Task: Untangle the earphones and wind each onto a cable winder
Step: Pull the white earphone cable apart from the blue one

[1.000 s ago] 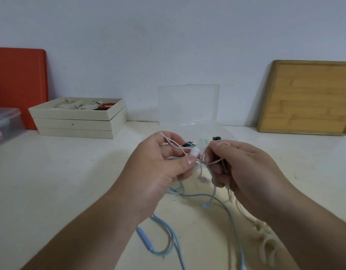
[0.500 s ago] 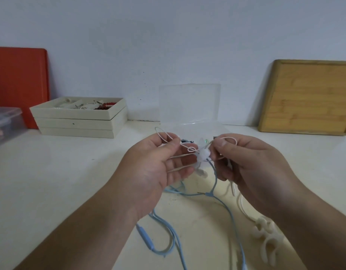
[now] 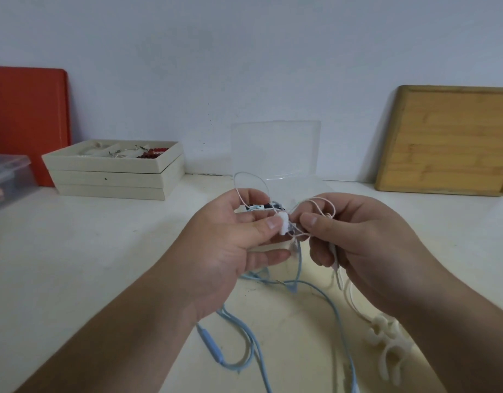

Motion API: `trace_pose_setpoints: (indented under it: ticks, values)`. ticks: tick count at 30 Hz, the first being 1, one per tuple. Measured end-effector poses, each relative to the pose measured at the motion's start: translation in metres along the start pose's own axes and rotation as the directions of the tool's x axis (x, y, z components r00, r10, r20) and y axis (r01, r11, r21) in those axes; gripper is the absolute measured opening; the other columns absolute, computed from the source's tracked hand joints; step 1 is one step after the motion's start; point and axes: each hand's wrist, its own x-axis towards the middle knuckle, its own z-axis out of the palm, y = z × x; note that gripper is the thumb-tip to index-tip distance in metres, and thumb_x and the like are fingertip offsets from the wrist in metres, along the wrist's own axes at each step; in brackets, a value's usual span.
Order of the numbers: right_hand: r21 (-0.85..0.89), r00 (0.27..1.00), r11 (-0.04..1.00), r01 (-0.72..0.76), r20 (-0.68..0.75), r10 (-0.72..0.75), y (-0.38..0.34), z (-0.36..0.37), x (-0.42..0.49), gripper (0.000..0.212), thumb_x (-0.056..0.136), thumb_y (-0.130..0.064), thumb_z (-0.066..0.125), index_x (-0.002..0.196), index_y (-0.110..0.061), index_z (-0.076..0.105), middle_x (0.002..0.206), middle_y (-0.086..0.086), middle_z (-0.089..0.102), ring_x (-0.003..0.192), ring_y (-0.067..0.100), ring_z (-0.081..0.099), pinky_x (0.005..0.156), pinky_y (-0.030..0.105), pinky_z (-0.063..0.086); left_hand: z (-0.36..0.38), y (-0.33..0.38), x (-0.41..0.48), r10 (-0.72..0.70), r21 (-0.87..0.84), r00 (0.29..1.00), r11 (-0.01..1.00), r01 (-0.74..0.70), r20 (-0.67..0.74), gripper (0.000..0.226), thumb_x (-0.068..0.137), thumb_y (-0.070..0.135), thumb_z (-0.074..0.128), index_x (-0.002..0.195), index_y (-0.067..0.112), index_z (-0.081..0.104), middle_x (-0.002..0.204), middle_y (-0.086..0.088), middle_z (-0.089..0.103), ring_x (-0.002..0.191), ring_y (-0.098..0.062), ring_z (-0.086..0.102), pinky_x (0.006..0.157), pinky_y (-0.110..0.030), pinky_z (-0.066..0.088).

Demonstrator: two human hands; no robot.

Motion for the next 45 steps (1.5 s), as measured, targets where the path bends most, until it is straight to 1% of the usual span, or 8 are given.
trace_pose_setpoints:
  ticks: [7, 11, 14, 20, 27, 33, 36, 45]
  values:
    - [-0.023, 1.000, 1.000, -0.013, -0.015, 0.012, 0.002, -0.005, 0.002, 0.011, 0.073, -0.025, 0.072, 0.074, -0.014, 0.071, 0.061, 0.015, 0.050, 0.056, 0.023, 0.040, 0.062, 0.044, 0.029, 0.002, 0.002, 0.000, -0.040, -0.136, 0.999, 0.990, 0.042, 0.014, 0.040, 0.069, 0.002, 0.064, 0.108, 0.005, 0.054, 0.088, -0.020, 0.064, 0.062, -0.024, 0.065, 0.053, -0.030, 0.058]
    - [-0.006, 1.000, 1.000, -0.026, 0.011, 0.026, 0.000, -0.003, 0.001, 0.009, 0.071, -0.023, 0.072, 0.074, -0.014, 0.072, 0.070, 0.029, 0.051, 0.056, 0.023, 0.042, 0.064, 0.045, 0.029, 0.002, 0.001, 0.000, -0.015, -0.081, 1.000, 0.997, 0.014, -0.011, 0.041, 0.070, 0.005, 0.066, 0.110, 0.006, 0.055, 0.079, -0.014, 0.064, 0.055, -0.017, 0.058, 0.049, -0.024, 0.052]
    - [0.006, 1.000, 1.000, -0.023, 0.012, 0.023, 0.000, -0.001, 0.000, 0.009, 0.073, -0.023, 0.071, 0.076, -0.015, 0.073, 0.075, 0.037, 0.051, 0.057, 0.024, 0.042, 0.065, 0.046, 0.031, 0.001, 0.000, 0.000, 0.017, -0.037, 1.000, 0.999, -0.018, -0.009, 0.044, 0.067, 0.004, 0.069, 0.108, 0.008, 0.055, 0.077, -0.011, 0.065, 0.056, -0.015, 0.058, 0.048, -0.022, 0.049]
    - [0.083, 0.999, 0.996, 0.028, -0.044, -0.024, 0.001, -0.002, 0.002, 0.004, 0.077, -0.015, 0.072, 0.077, -0.017, 0.076, 0.074, 0.016, 0.066, 0.052, 0.019, 0.043, 0.058, 0.039, 0.029, -0.002, -0.003, 0.002, 0.082, 0.111, 0.994, 0.991, -0.074, -0.069, 0.038, 0.082, -0.016, 0.065, 0.108, 0.011, 0.056, 0.085, -0.012, 0.072, 0.072, -0.028, 0.056, 0.051, -0.024, 0.049]
    - [0.159, 0.989, 0.987, 0.024, -0.147, 0.000, -0.003, -0.003, 0.002, 0.021, 0.087, 0.002, 0.065, 0.076, -0.014, 0.074, 0.072, 0.011, 0.070, 0.040, 0.012, 0.035, 0.049, 0.028, 0.030, 0.000, 0.002, 0.000, 0.130, 0.194, 0.986, 0.975, -0.108, -0.105, 0.055, 0.057, 0.002, 0.067, 0.110, 0.017, 0.061, 0.095, -0.008, 0.076, 0.067, -0.021, 0.057, 0.052, -0.025, 0.048]
    - [0.197, 0.983, 0.980, -0.006, -0.178, 0.042, -0.011, -0.002, 0.000, 0.018, 0.087, 0.005, 0.063, 0.081, -0.010, 0.071, 0.069, 0.012, 0.069, 0.036, 0.008, 0.026, 0.042, 0.022, 0.025, 0.001, 0.004, -0.001, 0.100, 0.204, 0.987, 0.976, -0.073, -0.128, 0.043, 0.083, -0.021, 0.054, 0.103, 0.016, 0.062, 0.095, -0.006, 0.077, 0.059, -0.015, 0.058, 0.052, -0.027, 0.050]
    - [0.162, 0.968, 0.985, -0.053, -0.235, 0.090, -0.010, -0.005, 0.001, 0.021, 0.086, 0.004, 0.063, 0.074, -0.011, 0.071, 0.067, 0.014, 0.068, 0.035, 0.007, 0.024, 0.042, 0.023, 0.021, 0.000, 0.005, 0.000, 0.077, 0.127, 0.984, 0.990, -0.057, -0.163, 0.019, 0.090, -0.004, 0.060, 0.084, 0.014, 0.060, 0.082, -0.009, 0.076, 0.057, -0.013, 0.057, 0.054, -0.025, 0.053]
    - [0.147, 0.963, 0.984, -0.100, -0.236, 0.133, -0.008, -0.007, 0.003, 0.019, 0.089, 0.003, 0.060, 0.080, -0.009, 0.071, 0.067, 0.012, 0.068, 0.034, 0.007, 0.023, 0.041, 0.021, 0.021, -0.006, 0.014, 0.005, -0.009, -0.490, 0.984, 0.868, -0.081, -0.178, 0.023, 0.098, -0.002, 0.039, 0.083, 0.012, 0.049, 0.068, -0.007, 0.056, 0.072, -0.027, 0.073, 0.066, -0.037, 0.062]
